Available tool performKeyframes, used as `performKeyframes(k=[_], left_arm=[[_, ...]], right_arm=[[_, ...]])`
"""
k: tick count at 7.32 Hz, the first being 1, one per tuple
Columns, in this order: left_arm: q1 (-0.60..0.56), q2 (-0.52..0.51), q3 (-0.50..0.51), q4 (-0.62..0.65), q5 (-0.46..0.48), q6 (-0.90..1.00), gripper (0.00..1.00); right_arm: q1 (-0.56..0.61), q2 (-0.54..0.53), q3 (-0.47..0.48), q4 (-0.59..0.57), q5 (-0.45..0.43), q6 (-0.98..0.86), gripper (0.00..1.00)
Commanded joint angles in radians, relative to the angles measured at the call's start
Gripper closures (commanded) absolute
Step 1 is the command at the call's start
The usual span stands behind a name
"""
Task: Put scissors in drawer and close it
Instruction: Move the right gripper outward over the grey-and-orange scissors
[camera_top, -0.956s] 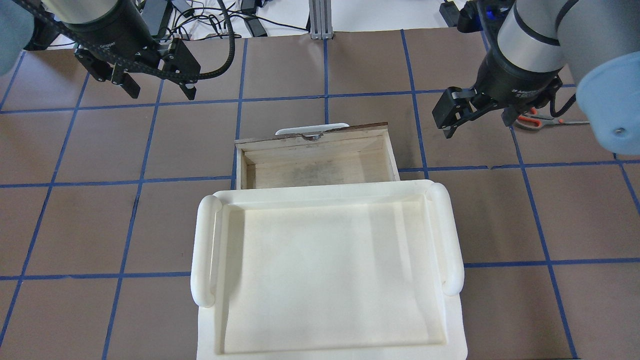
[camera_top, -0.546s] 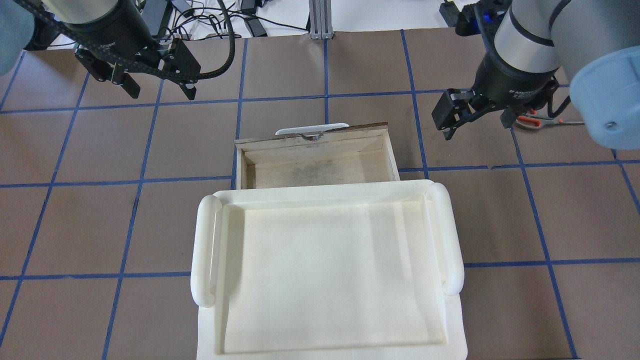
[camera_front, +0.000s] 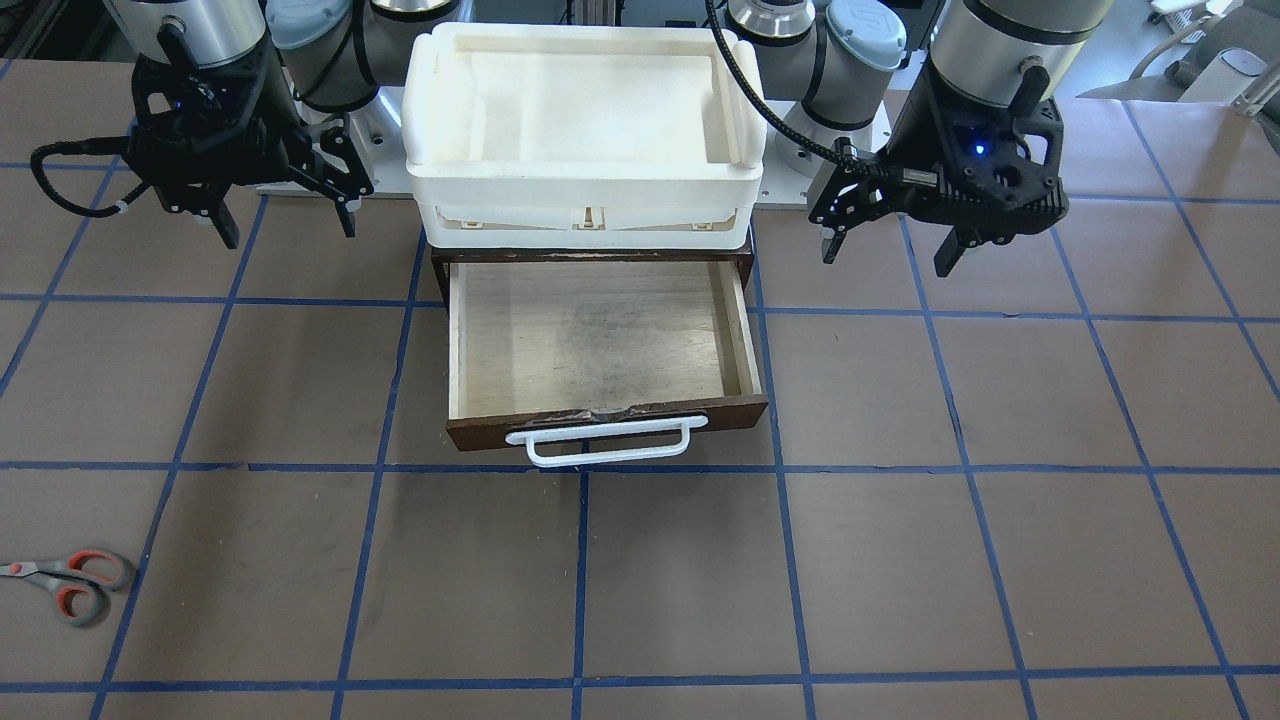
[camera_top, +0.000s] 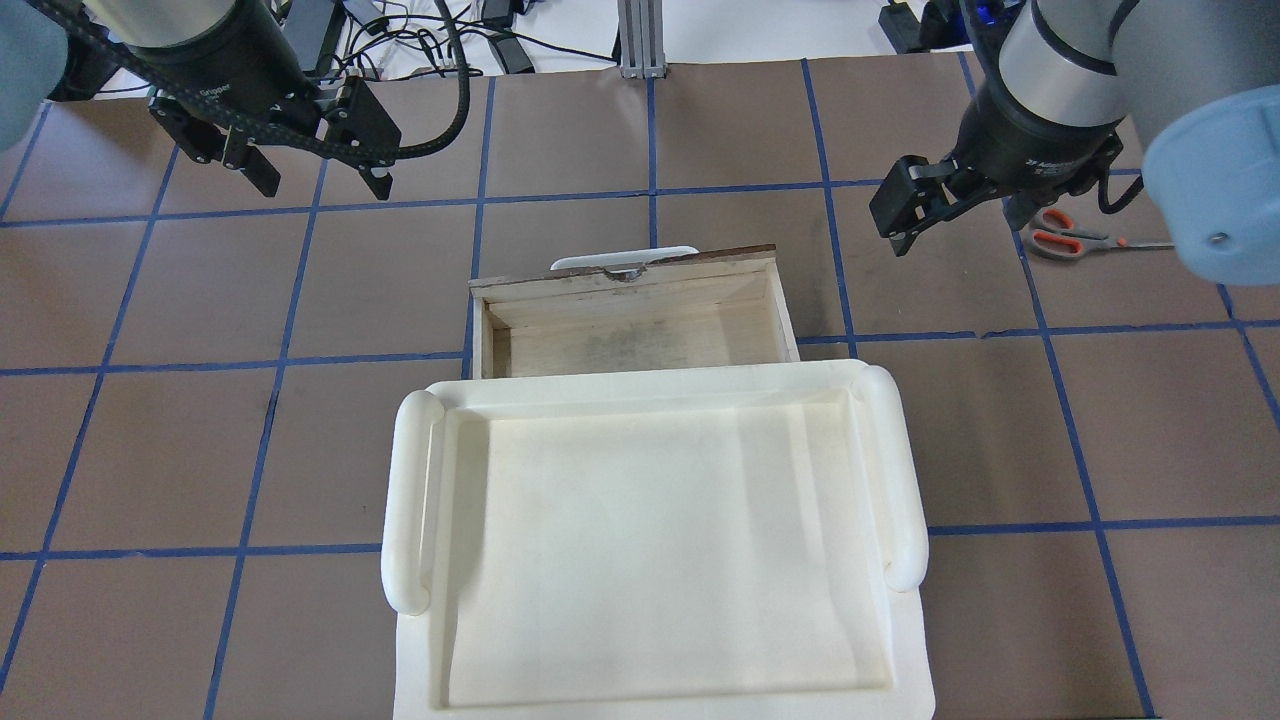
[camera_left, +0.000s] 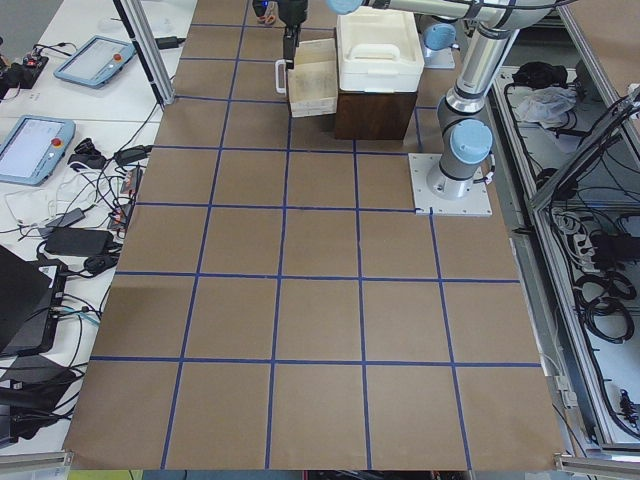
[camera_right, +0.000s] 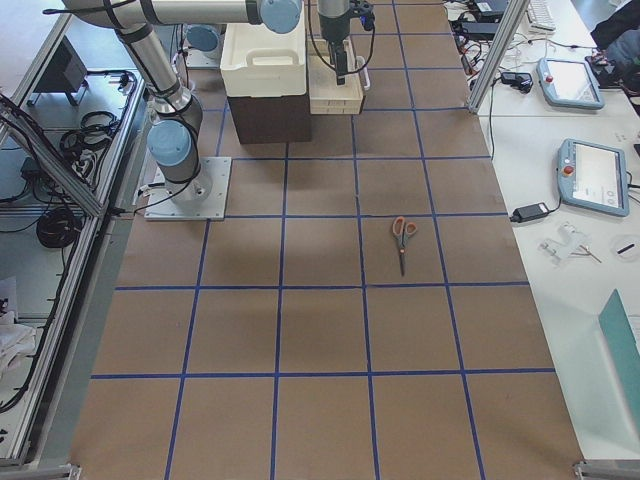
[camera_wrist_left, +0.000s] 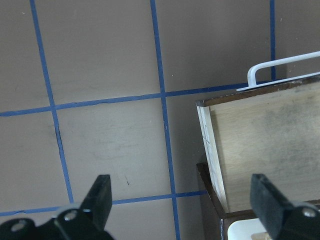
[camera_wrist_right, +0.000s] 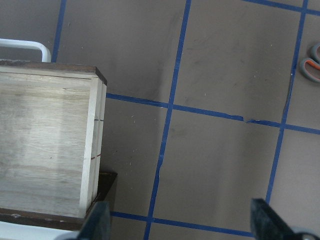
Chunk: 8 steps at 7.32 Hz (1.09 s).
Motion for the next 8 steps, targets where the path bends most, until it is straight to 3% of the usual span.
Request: performKeyframes(k=[1, 5, 8], left_arm=[[0.0, -0.004, 0.0, 0.0, 0.0, 0.0, 0.0], [0.0, -0.003, 0.0, 0.0, 0.0, 0.0, 0.0], [0.0, -0.006, 0.0, 0.0, 0.0, 0.0, 0.0]], right_arm=[[-0.037, 0.002, -0.003, -0.014, 0.002, -0.093, 0.0], [-0.236, 0.063, -0.001, -0.063, 0.013, -0.533, 0.0], [-0.365, 0.189, -0.004, -0.15, 0.014, -0.93, 0.0]])
